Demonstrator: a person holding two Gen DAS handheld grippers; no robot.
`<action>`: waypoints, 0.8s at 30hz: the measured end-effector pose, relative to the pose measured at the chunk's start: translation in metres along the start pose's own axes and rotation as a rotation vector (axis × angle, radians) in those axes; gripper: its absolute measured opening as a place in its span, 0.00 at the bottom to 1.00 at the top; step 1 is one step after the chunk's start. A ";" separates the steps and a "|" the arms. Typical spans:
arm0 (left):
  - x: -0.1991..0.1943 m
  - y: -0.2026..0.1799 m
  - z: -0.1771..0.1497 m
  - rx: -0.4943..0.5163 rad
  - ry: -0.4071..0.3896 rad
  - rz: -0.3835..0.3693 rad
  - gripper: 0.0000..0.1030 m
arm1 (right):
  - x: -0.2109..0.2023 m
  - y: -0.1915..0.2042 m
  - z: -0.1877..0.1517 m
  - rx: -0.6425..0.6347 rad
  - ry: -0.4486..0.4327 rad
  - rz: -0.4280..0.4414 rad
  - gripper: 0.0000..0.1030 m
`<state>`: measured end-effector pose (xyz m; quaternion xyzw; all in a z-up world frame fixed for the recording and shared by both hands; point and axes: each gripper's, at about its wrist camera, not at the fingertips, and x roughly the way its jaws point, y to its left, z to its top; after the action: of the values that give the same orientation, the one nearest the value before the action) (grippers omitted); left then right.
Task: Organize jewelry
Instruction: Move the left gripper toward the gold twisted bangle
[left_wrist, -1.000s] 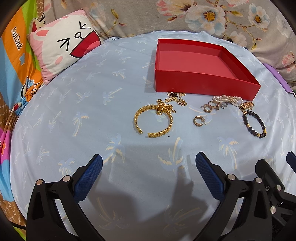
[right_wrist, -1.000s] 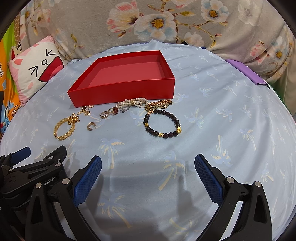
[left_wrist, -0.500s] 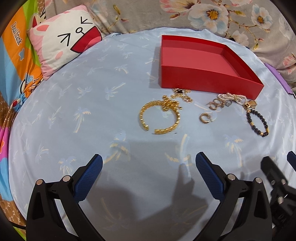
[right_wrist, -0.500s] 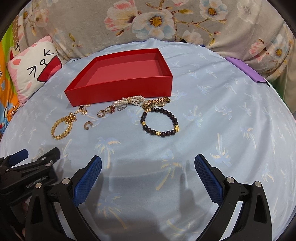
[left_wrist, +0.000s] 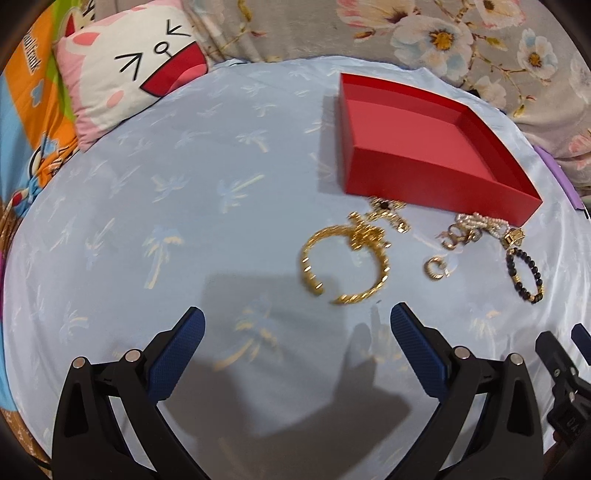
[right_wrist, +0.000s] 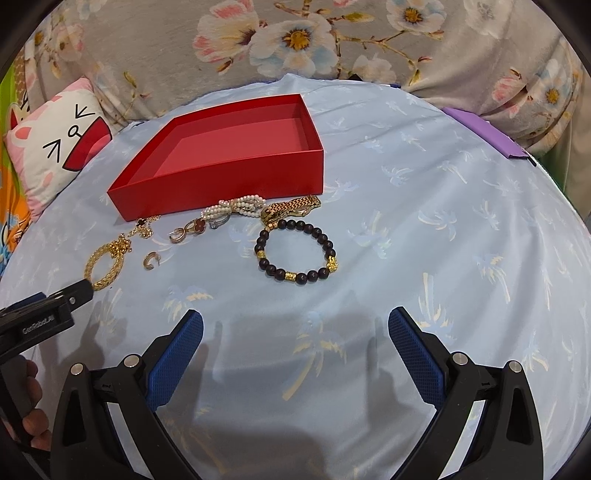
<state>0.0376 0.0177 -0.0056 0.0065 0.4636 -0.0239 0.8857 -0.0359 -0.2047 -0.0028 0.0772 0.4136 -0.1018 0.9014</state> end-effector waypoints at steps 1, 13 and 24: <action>0.003 -0.004 0.004 0.004 0.000 -0.004 0.95 | 0.001 -0.001 0.001 0.002 -0.001 0.001 0.95; 0.029 -0.018 0.015 0.039 0.007 -0.002 0.76 | 0.014 -0.006 0.009 0.010 0.005 0.014 0.95; 0.017 -0.027 0.010 0.085 0.008 -0.072 0.53 | 0.018 -0.005 0.012 0.009 0.005 0.017 0.95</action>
<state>0.0537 -0.0097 -0.0135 0.0274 0.4658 -0.0753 0.8813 -0.0168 -0.2144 -0.0088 0.0850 0.4149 -0.0956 0.9008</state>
